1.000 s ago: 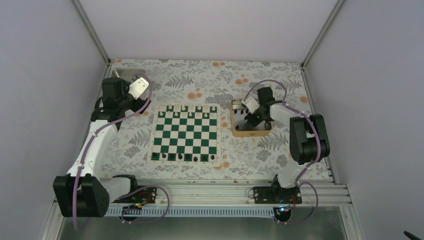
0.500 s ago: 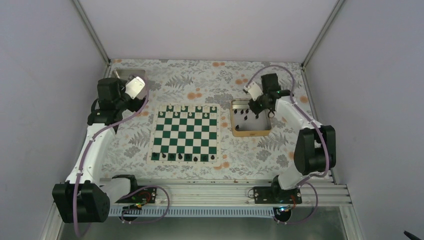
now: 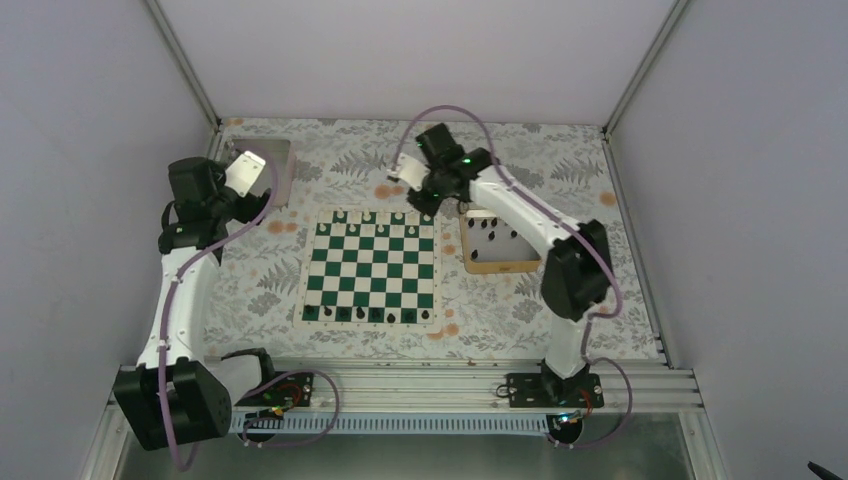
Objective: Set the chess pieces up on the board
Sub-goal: Place the chess piece on the chessboard, then pick up the chess piece from the storage box.
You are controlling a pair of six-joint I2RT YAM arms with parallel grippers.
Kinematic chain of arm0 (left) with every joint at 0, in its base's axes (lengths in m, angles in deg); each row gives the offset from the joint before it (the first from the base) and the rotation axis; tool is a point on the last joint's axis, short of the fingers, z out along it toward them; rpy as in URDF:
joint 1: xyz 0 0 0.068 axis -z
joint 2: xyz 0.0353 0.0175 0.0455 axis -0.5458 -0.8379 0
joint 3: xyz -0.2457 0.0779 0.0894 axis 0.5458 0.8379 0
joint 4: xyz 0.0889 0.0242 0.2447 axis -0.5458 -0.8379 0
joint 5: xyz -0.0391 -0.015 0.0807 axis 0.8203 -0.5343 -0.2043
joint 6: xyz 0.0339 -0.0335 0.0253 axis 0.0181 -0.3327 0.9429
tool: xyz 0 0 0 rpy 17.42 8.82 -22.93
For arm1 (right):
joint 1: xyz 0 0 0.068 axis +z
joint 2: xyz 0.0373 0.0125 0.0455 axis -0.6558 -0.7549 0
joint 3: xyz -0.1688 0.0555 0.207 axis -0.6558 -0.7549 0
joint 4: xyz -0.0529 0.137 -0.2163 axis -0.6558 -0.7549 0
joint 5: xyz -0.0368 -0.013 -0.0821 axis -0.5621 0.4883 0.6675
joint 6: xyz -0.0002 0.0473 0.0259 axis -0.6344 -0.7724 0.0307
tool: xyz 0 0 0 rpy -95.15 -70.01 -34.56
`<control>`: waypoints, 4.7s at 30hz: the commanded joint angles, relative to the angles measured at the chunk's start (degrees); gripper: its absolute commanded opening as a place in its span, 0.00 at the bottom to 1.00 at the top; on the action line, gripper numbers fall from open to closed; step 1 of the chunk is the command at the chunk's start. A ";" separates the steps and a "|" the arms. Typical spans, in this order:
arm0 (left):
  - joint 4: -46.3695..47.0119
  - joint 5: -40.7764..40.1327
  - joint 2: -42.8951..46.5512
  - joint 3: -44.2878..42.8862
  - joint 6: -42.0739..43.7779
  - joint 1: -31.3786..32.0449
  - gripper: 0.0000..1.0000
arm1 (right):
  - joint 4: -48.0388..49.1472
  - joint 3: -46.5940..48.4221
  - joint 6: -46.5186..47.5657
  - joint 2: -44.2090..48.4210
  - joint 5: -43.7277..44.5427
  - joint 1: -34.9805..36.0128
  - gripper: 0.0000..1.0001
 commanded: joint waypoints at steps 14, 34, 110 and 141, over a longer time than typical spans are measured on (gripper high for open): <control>-0.88 7.72 1.76 2.34 1.99 -8.95 1.00 | -4.70 28.88 0.40 -29.62 -4.70 23.50 0.06; -0.84 12.76 1.41 4.59 3.36 -14.33 1.00 | -6.03 32.82 2.41 -35.99 -2.59 29.33 0.06; -1.98 15.99 0.88 3.64 4.37 -16.98 1.00 | -7.55 31.81 2.51 -36.85 -0.22 31.70 0.17; -2.53 18.87 -2.18 -1.58 1.81 -17.20 1.00 | -1.58 -7.93 3.86 -1.89 4.38 -19.34 0.14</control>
